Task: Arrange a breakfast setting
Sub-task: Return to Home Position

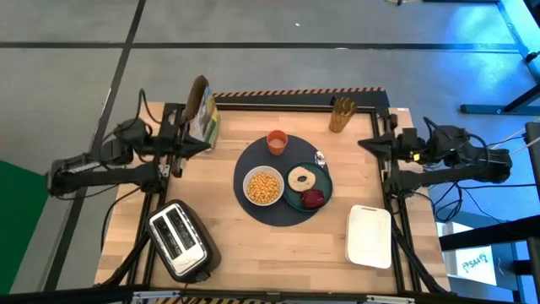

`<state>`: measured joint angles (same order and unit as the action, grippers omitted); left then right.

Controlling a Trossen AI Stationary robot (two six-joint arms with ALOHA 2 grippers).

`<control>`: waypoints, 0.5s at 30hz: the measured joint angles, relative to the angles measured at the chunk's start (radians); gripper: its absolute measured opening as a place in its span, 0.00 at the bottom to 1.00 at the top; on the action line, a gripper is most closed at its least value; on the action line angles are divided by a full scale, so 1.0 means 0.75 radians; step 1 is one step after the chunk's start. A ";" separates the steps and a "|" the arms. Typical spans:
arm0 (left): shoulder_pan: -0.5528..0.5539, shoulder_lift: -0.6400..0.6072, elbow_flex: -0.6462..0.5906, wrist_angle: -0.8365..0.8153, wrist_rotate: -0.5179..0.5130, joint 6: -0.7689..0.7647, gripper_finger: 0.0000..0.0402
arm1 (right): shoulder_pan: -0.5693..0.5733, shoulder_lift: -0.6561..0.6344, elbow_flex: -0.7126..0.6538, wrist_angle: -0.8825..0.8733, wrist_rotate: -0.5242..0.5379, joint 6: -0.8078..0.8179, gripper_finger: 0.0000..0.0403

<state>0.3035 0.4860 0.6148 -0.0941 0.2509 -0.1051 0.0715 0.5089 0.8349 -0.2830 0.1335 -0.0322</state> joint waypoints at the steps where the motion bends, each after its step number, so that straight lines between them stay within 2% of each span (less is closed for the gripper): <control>1: 0.000 -0.051 -0.056 -0.004 -0.016 -0.017 0.00 | 0.000 -0.025 0.000 -0.044 0.062 -0.003 0.00; 4: 0.000 -0.174 -0.209 -0.011 -0.019 -0.032 0.00 | 0.000 -0.082 0.000 -0.185 0.238 0.023 0.01; 7: -0.009 -0.238 -0.307 -0.013 0.074 -0.056 0.00 | -0.001 -0.111 0.000 -0.329 0.280 0.129 0.02; 10: -0.016 -0.294 -0.362 -0.013 0.092 0.048 0.00 | -0.001 -0.138 -0.005 -0.454 0.082 0.084 0.00; 12: -0.016 -0.336 -0.393 -0.008 0.084 0.101 0.00 | 0.000 -0.159 -0.030 -0.401 -0.051 0.052 0.00; 15: -0.017 -0.384 -0.442 -0.010 0.073 0.129 0.00 | 0.001 -0.190 -0.086 -0.261 -0.128 0.021 0.00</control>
<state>0.2909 0.1977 0.2835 -0.1019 0.3058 -0.0082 0.0719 0.3663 0.7700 -0.4787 0.0378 -0.0168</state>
